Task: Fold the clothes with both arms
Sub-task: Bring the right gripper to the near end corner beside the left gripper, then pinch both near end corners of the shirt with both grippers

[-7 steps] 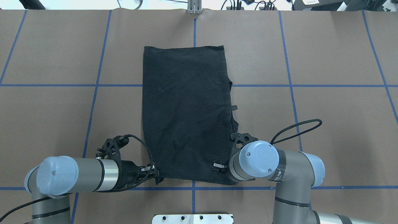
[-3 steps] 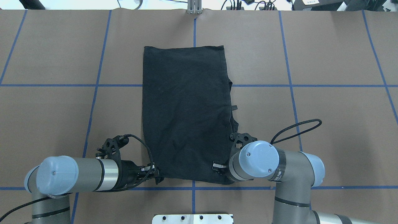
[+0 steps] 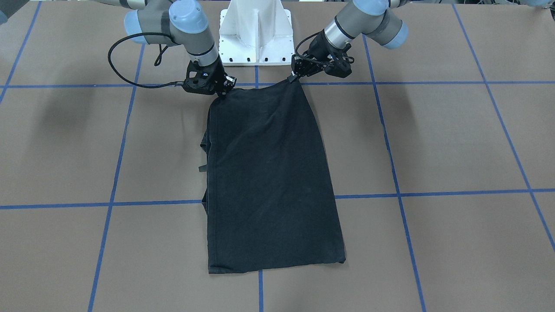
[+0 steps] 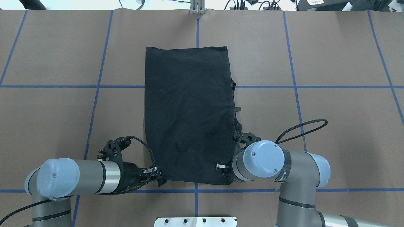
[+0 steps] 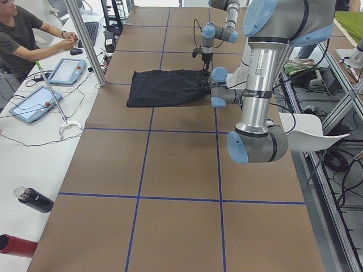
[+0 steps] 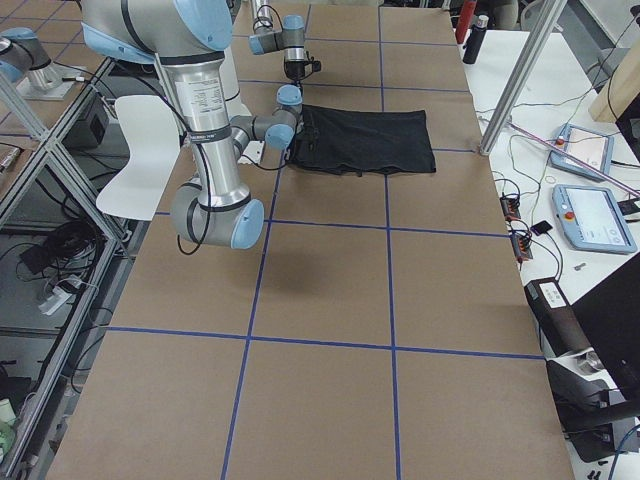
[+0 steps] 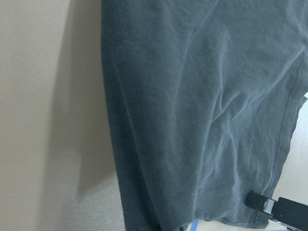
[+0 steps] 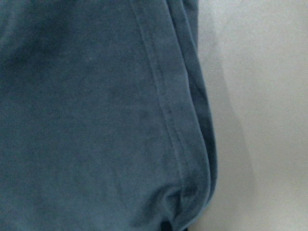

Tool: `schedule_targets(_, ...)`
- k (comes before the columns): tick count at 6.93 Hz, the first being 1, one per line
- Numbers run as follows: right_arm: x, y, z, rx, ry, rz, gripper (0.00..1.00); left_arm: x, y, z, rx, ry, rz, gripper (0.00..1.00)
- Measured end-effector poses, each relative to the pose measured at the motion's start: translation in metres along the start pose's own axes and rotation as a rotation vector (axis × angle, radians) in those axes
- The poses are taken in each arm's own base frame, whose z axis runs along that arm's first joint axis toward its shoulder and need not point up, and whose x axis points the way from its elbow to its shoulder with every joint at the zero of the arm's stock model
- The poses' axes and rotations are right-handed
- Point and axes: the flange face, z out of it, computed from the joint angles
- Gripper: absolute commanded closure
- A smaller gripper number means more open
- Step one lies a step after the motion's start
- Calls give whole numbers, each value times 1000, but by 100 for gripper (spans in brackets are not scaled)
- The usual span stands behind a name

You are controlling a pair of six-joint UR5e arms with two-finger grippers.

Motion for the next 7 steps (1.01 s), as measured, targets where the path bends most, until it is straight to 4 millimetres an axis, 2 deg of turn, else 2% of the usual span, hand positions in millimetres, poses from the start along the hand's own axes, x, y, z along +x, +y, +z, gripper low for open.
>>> schedule_targets(3,0,0,-31,-78,-43,2,100,8,2,-12,-10,20,3,100)
schedule_targets(5,16,9,-51,-142,-55,-4,100,13,7,-32,-32,7,2,100)
schedule_targets(7,38,19,-70,-225,-52,-5,100,5,13,-51,-65,-37,2,100)
